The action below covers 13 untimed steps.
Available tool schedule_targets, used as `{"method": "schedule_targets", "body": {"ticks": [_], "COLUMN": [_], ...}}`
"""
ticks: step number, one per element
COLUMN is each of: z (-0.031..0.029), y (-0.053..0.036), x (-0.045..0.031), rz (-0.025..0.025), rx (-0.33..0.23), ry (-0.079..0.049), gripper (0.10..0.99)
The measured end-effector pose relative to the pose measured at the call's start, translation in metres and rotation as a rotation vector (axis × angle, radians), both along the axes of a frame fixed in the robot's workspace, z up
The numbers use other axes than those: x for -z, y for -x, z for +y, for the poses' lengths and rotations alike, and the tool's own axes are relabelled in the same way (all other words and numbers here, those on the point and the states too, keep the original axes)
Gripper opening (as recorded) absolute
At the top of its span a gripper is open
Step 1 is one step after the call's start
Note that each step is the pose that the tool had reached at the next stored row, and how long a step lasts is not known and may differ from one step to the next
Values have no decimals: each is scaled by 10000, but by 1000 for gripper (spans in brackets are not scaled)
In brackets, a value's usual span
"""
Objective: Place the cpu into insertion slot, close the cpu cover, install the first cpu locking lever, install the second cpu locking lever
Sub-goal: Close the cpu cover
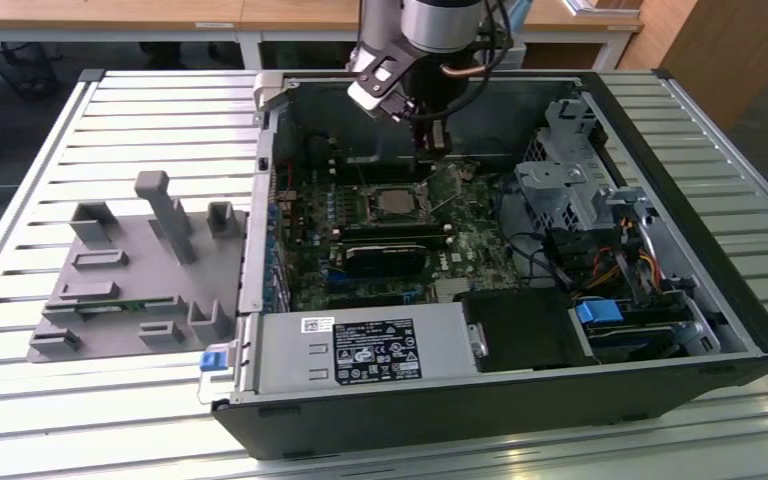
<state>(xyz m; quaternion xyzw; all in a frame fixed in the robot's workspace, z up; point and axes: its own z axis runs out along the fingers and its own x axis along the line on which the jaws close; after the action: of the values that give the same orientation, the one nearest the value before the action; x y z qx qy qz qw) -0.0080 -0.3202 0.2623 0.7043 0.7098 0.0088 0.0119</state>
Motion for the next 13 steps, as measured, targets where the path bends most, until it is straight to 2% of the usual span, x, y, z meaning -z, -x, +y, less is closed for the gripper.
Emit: {"method": "schedule_targets", "body": {"ticks": [13], "z": [0], "y": [-157], "x": [-1], "rz": [3], "rx": [1], "ry": [3], "gripper": [106]}}
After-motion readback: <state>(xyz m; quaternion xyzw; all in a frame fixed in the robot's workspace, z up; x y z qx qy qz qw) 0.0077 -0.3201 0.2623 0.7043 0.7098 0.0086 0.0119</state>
